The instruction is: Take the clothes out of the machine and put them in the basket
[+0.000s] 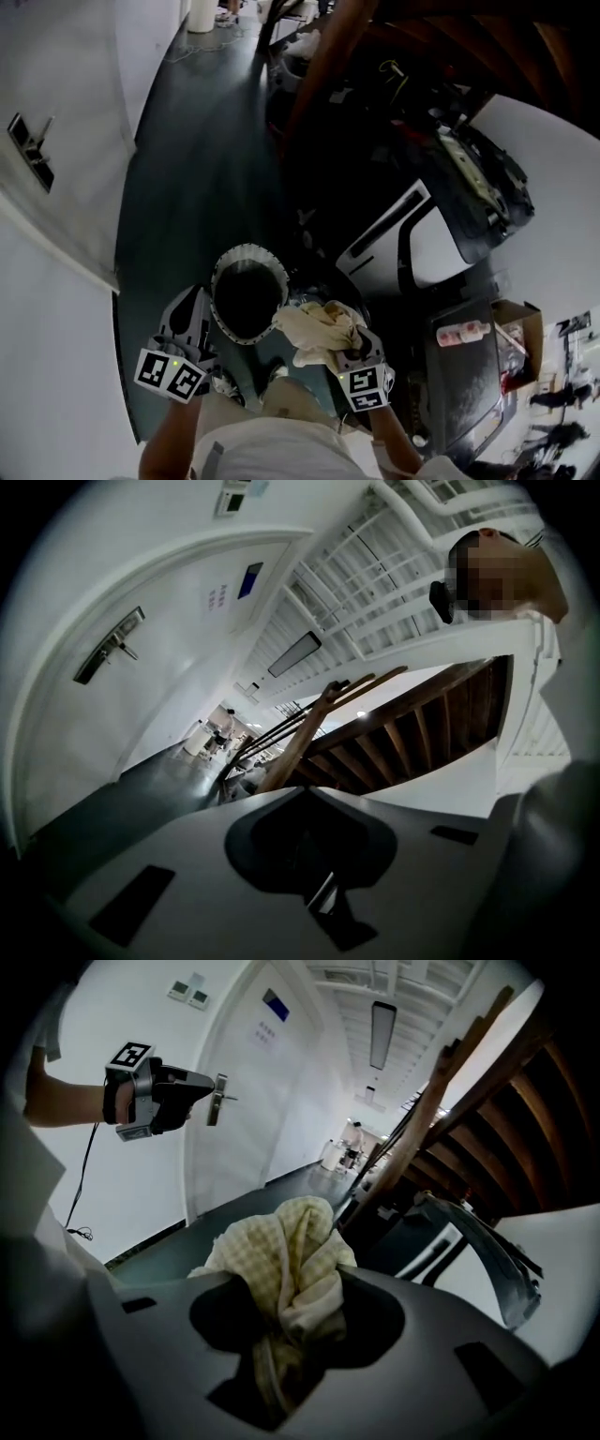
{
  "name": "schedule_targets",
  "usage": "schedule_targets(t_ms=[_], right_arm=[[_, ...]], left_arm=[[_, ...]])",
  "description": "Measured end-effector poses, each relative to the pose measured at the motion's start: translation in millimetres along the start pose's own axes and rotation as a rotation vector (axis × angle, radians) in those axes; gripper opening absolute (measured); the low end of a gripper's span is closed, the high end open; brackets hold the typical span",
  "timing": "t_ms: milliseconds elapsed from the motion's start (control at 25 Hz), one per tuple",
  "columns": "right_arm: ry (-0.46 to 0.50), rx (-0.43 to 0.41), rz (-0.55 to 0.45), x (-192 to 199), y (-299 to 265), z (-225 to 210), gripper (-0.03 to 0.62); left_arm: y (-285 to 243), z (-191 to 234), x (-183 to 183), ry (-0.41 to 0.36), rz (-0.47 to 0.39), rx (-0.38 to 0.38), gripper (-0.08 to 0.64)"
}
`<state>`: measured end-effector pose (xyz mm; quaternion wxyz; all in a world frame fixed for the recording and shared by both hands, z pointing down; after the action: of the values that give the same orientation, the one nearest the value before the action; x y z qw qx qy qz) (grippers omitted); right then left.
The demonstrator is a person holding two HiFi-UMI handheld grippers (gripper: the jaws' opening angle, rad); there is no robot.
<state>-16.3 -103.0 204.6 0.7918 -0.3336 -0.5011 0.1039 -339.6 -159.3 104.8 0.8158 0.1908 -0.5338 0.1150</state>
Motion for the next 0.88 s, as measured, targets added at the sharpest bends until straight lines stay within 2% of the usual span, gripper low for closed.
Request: schedule_targets(t_ms=[320, 440, 640, 880], right_arm=[[0.155, -0.223, -0.048, -38, -82, 28, 0.170], [0.210, -0.285, -0.048, -42, -103, 31, 0.170], [0.257, -0.337, -0.051, -44, -144, 40, 0.170], [0.280, -0.407, -0.002, -23, -200, 55, 0.172]], left_arm=[[34, 38, 5, -0.015, -0.017, -0.253, 0.014], [41, 36, 9, -0.035, 0.001, -0.297, 0.014], [38, 49, 34, -0.003, 0.014, -0.371, 0.014], [19, 59, 76, -0.005, 0.041, -0.383, 0.014]])
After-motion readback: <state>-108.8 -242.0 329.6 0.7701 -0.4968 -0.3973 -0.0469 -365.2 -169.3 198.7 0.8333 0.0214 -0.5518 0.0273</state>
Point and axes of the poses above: the fingertips, and each gripper's own axes: y backward along the fingers, z to its left, x out of its underside, the point moved 2 cm from there along y, backward along the fingers, and after that the axes turned 10 degrees about -y, right-handed, at the moved point
